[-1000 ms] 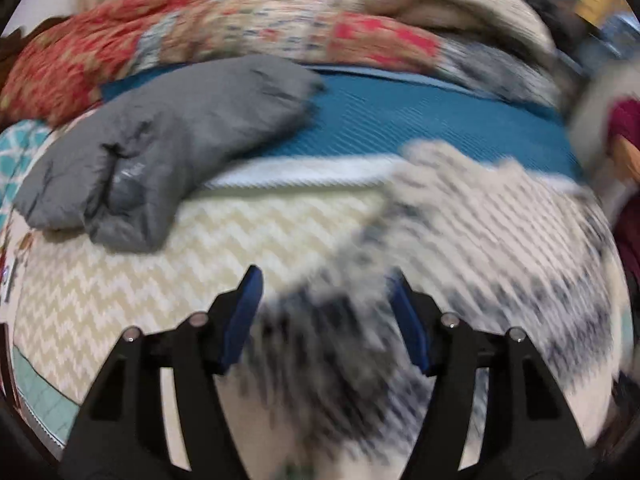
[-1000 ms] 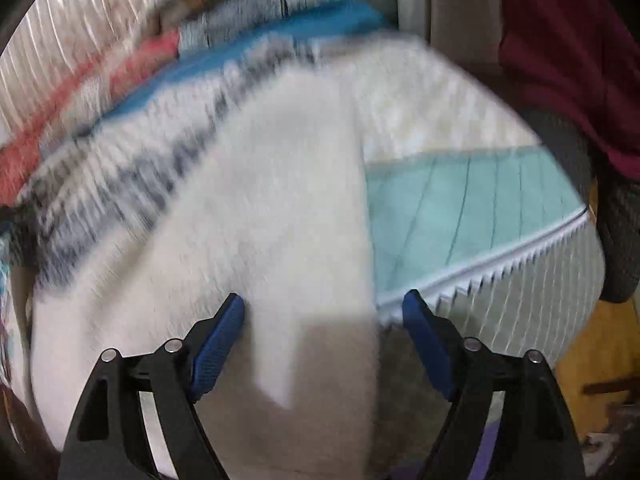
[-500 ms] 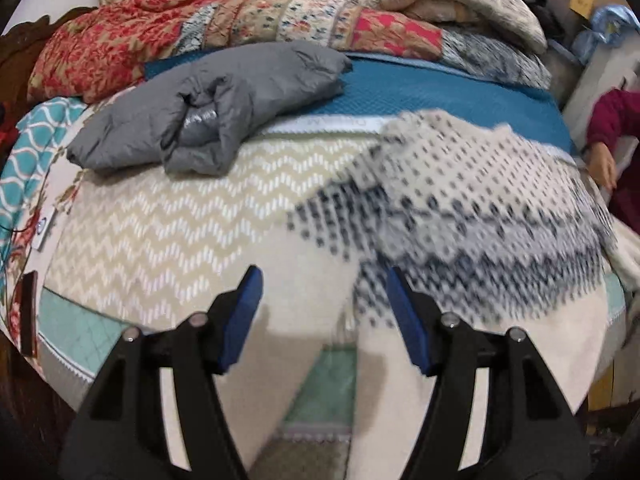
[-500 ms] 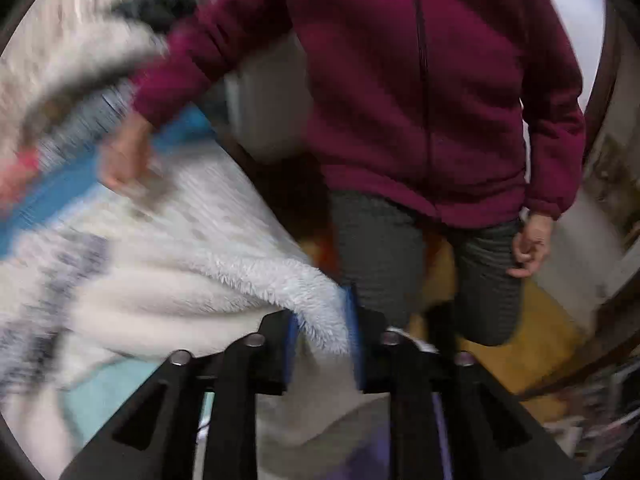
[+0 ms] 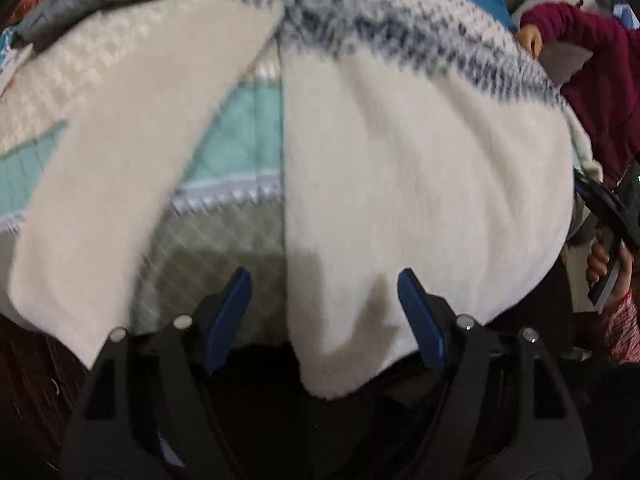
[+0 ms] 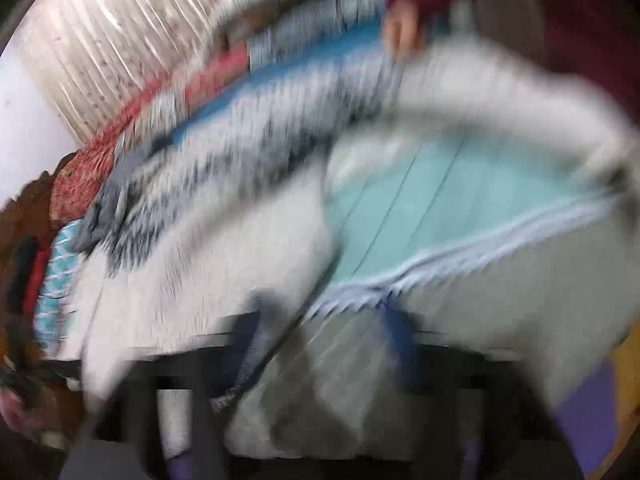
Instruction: Fold large clothes
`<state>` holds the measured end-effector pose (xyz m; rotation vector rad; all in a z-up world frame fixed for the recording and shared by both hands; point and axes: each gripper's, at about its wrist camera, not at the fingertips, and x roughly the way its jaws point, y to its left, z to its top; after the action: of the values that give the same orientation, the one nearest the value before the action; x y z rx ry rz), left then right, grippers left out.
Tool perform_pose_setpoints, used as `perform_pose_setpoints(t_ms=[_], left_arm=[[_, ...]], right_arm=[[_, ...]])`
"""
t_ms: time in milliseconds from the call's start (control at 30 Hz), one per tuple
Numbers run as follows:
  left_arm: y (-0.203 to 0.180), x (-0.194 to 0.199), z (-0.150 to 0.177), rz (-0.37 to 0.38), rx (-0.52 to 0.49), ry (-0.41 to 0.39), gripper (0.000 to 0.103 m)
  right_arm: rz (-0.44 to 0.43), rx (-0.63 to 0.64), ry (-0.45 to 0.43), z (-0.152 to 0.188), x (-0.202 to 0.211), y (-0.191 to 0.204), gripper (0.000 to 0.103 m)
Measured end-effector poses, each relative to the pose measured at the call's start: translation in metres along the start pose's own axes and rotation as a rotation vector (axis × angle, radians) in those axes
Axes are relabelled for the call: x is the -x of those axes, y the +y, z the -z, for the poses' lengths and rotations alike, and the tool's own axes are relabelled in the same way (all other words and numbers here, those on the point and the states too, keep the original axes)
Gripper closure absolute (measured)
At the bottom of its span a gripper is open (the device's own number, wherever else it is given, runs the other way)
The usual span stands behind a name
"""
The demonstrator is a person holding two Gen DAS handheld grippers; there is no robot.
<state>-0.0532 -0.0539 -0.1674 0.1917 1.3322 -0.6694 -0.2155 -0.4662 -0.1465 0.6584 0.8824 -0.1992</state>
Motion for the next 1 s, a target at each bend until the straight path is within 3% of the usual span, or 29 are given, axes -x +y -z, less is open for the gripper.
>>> perform_pose_setpoints(t_ms=[33, 67, 100, 233, 300, 367, 433, 533, 600, 633, 667, 733, 867, 933, 1000], left_arm=[[-0.002, -0.004, 0.005, 0.006, 0.001, -0.006, 0.057], [-0.003, -0.004, 0.006, 0.012, 0.002, -0.014, 0.092], [-0.003, -0.002, 0.005, 0.014, 0.009, -0.025, 0.098], [0.017, 0.026, -0.022, 0.058, 0.120, -0.175, 0.098], [0.024, 0.031, -0.039, 0.042, 0.153, -0.216, 0.098], [0.027, 0.026, -0.050, 0.003, 0.158, -0.218, 0.098], [0.034, 0.015, -0.061, -0.037, 0.188, -0.189, 0.098], [0.051, -0.001, -0.068, -0.079, 0.231, -0.150, 0.098], [0.062, -0.011, -0.071, -0.072, 0.268, -0.126, 0.098], [0.064, -0.014, -0.072, -0.065, 0.278, -0.123, 0.098], [0.065, -0.015, -0.074, -0.062, 0.284, -0.124, 0.098], [0.067, -0.015, -0.079, -0.059, 0.290, -0.128, 0.098], [0.069, -0.015, -0.086, -0.057, 0.302, -0.120, 0.098], [0.071, -0.014, -0.087, -0.058, 0.302, -0.117, 0.098], [0.071, -0.014, -0.088, -0.058, 0.303, -0.114, 0.098]], right_arm=[[-0.021, 0.002, 0.001, -0.002, -0.001, 0.007, 0.078], [-0.085, 0.024, -0.026, -0.009, 0.004, 0.025, 0.078], [-0.119, 0.054, -0.068, -0.017, 0.012, 0.046, 0.079], [-0.195, 0.175, -0.134, -0.065, 0.016, 0.123, 0.078], [-0.182, 0.242, -0.087, -0.086, -0.014, 0.150, 0.075], [-0.087, 0.301, 0.009, -0.096, -0.052, 0.157, 0.072], [-0.026, 0.283, 0.079, -0.095, -0.071, 0.152, 0.072], [-0.208, 0.142, -0.008, -0.095, -0.034, 0.116, 0.069], [-0.259, 0.094, -0.084, -0.087, -0.004, 0.098, 0.055], [-0.258, 0.083, -0.132, -0.079, 0.015, 0.088, 0.040], [-0.240, 0.082, -0.167, -0.072, 0.026, 0.079, 0.027], [-0.192, 0.096, -0.201, -0.055, 0.045, 0.066, 0.021], [-0.136, 0.101, -0.121, -0.014, 0.040, 0.042, 0.020], [-0.050, 0.132, -0.100, 0.004, 0.027, 0.041, 0.020], [-0.041, 0.117, -0.061, 0.016, 0.016, 0.032, 0.020]])
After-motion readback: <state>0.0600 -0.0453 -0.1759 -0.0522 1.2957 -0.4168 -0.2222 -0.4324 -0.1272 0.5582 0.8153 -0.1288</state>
